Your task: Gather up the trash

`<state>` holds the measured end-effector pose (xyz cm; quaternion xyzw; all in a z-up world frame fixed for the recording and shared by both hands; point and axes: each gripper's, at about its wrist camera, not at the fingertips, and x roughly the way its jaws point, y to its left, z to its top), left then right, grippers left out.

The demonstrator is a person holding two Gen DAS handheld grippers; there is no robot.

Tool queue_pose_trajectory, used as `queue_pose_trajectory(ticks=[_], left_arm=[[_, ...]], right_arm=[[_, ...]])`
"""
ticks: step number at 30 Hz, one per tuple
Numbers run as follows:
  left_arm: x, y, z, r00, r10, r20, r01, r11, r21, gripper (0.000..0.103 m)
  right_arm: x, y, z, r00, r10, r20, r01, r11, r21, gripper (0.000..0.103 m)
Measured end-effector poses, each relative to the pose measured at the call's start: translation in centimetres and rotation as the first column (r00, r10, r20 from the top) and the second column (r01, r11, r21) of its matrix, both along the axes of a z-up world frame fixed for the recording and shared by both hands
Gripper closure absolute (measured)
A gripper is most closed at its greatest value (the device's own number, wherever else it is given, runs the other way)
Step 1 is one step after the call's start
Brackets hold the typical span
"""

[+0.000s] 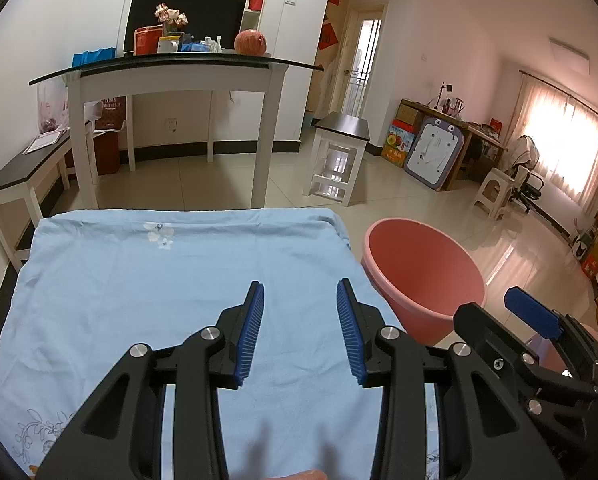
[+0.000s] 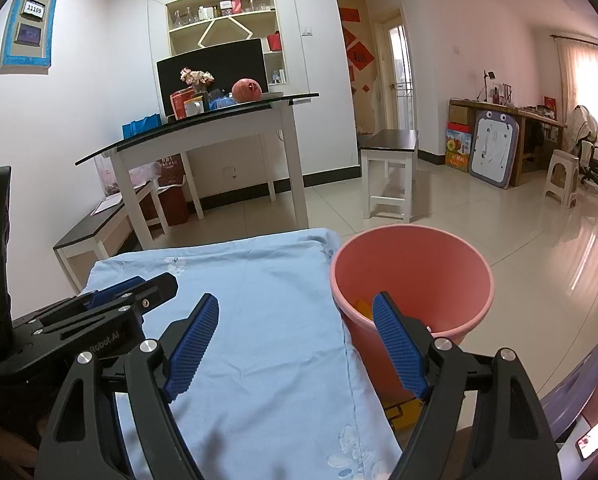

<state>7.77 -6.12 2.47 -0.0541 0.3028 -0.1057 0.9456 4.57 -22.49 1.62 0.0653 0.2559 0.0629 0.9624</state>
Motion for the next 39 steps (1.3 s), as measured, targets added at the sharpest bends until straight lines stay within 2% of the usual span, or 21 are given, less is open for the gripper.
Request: queue_pose_trajectory(ticks=[39], left_arm=[[0.24,-0.1,-0.76,1.0,-0.003,-0.011,0.003,1.0,0.004,0.065]], right_arm=[[0.51,-0.13,-0.37,1.0,0.01,-0.014,-0.01,1.0,-0.003,0.025]])
